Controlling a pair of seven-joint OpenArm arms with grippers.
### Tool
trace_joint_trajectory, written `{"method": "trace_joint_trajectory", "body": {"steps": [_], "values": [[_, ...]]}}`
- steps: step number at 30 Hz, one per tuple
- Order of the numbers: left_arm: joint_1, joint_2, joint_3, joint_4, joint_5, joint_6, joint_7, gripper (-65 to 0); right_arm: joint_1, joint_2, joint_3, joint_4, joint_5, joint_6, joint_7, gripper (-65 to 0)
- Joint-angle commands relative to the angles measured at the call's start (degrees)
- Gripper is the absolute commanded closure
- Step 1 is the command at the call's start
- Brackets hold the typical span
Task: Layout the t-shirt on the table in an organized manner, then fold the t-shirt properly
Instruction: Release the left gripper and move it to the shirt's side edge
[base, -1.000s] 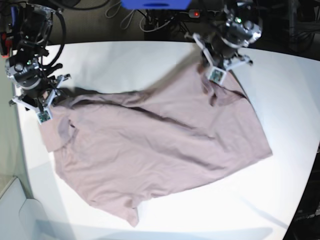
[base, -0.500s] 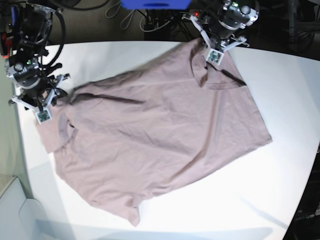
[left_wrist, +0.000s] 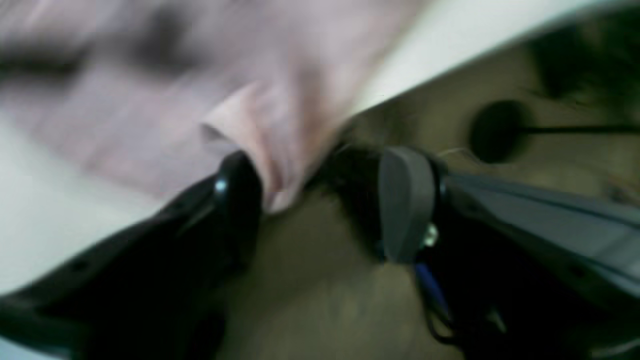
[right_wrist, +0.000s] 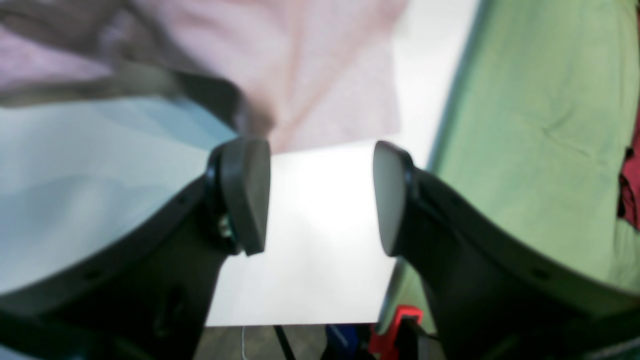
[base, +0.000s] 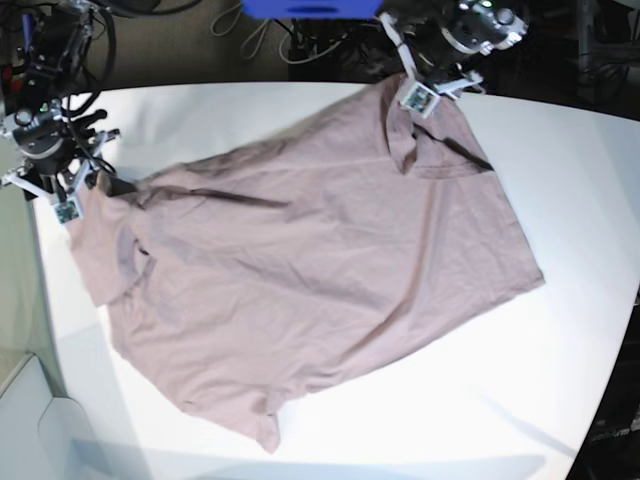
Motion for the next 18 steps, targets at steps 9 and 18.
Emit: {"method": "trace_joint_trajectory", "body": {"steps": [9, 18], "values": [[-11.8, -0.5, -18.5, 0.5, -24.2, 0.8, 0.3, -17.7, 0.3, -0.3, -0.1, 0.9, 0.3, -0.1, 1.1, -33.1], [-26.9, -3.5, -26.1, -4.1, -21.6, 0.8, 0.3, -17.4, 1.2, -0.4, -0.3, 1.0, 0.4, -0.1, 1.1, -33.1]]}}
